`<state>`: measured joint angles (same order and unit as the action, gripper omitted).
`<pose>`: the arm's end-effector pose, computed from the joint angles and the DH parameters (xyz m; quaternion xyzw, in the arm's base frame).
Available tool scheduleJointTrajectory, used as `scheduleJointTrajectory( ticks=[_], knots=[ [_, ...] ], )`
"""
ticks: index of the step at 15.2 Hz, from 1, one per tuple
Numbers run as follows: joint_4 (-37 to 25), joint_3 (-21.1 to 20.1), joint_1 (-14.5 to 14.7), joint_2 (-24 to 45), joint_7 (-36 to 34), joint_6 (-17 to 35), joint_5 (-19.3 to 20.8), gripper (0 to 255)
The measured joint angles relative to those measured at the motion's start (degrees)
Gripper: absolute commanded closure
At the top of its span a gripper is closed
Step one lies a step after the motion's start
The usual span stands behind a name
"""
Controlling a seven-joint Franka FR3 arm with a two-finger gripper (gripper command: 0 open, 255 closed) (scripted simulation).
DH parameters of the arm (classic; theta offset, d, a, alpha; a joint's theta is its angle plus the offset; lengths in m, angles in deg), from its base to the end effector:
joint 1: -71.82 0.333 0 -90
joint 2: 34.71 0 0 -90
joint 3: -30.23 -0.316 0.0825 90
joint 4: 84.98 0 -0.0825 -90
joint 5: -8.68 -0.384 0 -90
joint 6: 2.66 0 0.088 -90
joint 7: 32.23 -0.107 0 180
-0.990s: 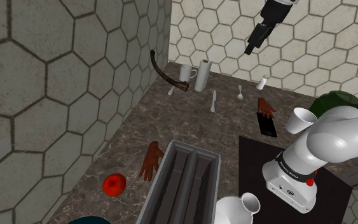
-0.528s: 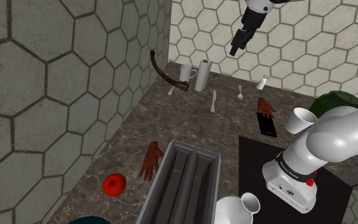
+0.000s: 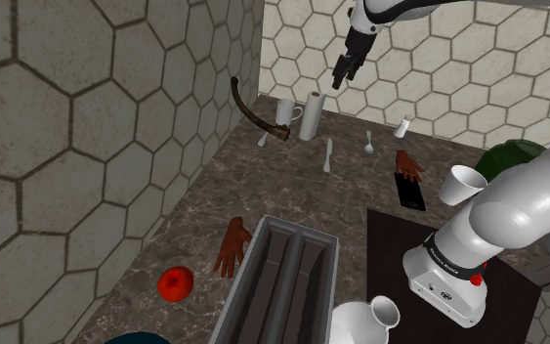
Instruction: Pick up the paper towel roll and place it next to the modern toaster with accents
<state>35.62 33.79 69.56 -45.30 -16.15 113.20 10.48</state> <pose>0.5076 -0.0550 0.5072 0.9941 0.0956 0.0483 0.0182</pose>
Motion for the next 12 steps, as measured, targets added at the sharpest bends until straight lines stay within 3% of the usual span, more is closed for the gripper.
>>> scheduleJointTrajectory(
  ticks=[12],
  knots=[
    [-21.05, 1.61, -1.83, 26.80, 4.70, 4.31, -1.65, 0]
  ],
)
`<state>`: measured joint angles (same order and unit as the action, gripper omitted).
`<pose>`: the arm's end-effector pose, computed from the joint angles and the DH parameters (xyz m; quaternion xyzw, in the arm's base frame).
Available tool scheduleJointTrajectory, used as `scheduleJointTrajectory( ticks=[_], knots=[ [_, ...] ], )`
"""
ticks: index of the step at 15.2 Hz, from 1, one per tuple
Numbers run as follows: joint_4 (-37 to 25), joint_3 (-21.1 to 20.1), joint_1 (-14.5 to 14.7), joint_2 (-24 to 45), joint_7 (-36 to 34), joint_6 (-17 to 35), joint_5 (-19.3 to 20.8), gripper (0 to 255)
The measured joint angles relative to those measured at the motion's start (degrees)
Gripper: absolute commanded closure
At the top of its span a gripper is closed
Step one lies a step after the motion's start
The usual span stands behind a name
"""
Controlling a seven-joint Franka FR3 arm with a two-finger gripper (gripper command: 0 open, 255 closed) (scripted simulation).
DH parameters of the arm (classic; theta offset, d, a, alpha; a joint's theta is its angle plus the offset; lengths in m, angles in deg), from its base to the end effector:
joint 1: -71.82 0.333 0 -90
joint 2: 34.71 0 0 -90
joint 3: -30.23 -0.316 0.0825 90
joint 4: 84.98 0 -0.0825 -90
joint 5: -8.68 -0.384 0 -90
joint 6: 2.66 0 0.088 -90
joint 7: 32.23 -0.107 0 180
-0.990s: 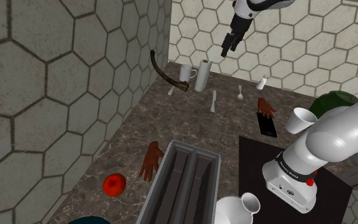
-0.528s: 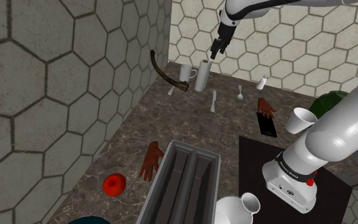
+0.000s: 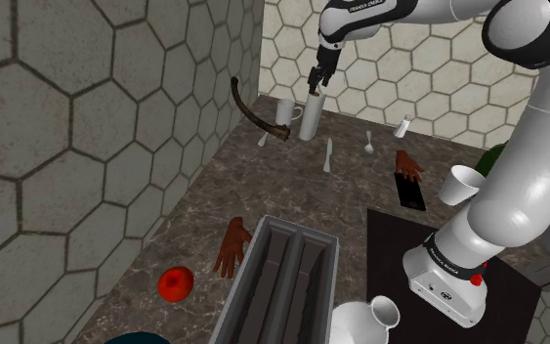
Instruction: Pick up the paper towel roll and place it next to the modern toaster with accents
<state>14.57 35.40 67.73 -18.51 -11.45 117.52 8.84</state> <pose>0.6373 -0.0995 0.4217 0.9938 0.1032 0.0343 0.0234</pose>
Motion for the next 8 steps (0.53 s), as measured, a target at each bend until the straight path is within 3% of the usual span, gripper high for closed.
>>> scheduleJointTrajectory(
  ticks=[3, 8],
  knots=[
    [-6.51, 0.11, -0.76, 6.06, 1.08, -0.77, -0.46, 0],
    [-6.85, 0.07, -1.00, 8.85, 1.34, 1.63, -0.68, 0]
  ],
)
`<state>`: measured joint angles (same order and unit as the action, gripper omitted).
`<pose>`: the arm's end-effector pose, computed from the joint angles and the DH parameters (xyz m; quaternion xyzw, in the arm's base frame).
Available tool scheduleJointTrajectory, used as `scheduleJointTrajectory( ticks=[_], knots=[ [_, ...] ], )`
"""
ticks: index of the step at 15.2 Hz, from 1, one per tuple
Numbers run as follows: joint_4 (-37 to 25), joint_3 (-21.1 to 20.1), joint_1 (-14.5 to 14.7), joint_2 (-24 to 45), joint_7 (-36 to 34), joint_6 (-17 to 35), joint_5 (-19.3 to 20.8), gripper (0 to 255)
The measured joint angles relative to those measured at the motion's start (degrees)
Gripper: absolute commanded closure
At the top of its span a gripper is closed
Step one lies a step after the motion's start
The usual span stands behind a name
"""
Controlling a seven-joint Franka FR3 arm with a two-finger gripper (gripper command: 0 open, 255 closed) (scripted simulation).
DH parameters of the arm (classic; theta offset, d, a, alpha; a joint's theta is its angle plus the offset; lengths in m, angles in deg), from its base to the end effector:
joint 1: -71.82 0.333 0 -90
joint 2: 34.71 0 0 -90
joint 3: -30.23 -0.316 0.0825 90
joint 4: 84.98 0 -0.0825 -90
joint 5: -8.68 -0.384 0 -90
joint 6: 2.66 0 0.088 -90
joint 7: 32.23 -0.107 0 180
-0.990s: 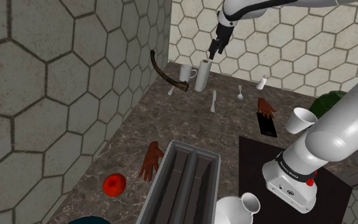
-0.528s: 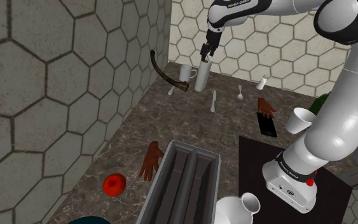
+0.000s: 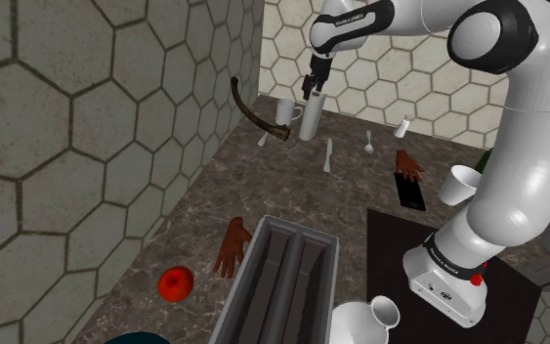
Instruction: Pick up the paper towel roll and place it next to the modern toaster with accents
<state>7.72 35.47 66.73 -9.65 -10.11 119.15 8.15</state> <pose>0.6724 -0.1144 0.3790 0.9937 0.1053 0.0306 0.0247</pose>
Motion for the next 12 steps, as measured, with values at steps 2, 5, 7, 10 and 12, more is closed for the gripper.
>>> scheduleJointTrajectory(
  ticks=[2, 5, 7, 10, 12],
  knots=[
    [0.40, -0.02, -0.07, 0.85, 0.07, 1.26, -0.08, 0],
    [0.72, -0.04, -0.11, 1.33, 0.10, 2.05, -0.12, 0],
    [0.78, -0.04, -0.10, 1.33, 0.10, 2.13, -0.12, 0],
    [0.79, -0.04, -0.10, 1.34, 0.10, 2.15, -0.13, 255],
    [0.76, -0.07, -0.08, 1.32, 0.10, 2.15, -0.15, 255]
  ],
)
